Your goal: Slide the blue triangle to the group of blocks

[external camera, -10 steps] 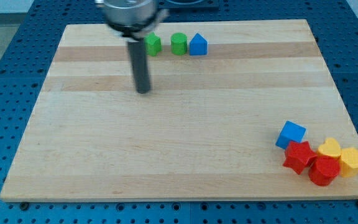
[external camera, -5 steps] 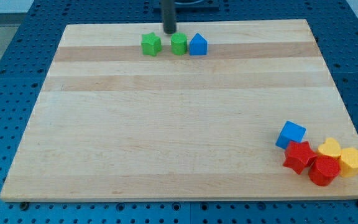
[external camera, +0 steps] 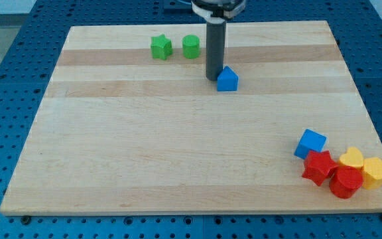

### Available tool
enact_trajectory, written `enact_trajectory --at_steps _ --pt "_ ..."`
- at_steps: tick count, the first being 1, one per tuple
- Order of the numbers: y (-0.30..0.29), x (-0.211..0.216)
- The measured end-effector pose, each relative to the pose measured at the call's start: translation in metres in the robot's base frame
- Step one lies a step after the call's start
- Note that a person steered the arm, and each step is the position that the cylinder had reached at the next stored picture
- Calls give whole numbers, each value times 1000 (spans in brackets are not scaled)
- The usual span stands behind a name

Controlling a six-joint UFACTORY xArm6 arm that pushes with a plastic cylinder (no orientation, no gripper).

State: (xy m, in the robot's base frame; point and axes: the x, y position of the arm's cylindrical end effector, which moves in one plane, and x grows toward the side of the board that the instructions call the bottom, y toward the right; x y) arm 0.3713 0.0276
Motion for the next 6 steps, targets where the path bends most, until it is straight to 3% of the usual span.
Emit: enact_trajectory --at_steps 1,4,6 --pt "9 25" --pt "106 1" --pt "115 22"
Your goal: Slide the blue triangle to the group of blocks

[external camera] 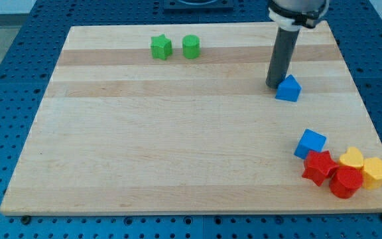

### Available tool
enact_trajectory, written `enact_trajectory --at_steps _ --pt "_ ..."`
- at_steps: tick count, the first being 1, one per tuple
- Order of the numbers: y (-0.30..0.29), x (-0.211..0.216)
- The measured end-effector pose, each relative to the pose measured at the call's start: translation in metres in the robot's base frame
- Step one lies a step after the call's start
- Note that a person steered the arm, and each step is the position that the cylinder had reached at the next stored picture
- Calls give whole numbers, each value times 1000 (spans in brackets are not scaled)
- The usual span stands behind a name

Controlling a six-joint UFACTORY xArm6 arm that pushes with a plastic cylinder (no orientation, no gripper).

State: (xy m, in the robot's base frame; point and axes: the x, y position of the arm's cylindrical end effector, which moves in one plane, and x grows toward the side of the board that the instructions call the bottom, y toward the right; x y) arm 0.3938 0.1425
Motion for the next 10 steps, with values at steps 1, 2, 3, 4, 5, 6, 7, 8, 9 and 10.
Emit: enact_trajectory --at_steps 1,2,3,4,5,6,7,8,9,10 --pt "4 21" --pt "4 13" --pt "9 1" --pt "25 1" --pt "33 9" --pt "42 26" --pt "42 48" --pt "42 70" --pt "42 91" --pt "42 103"
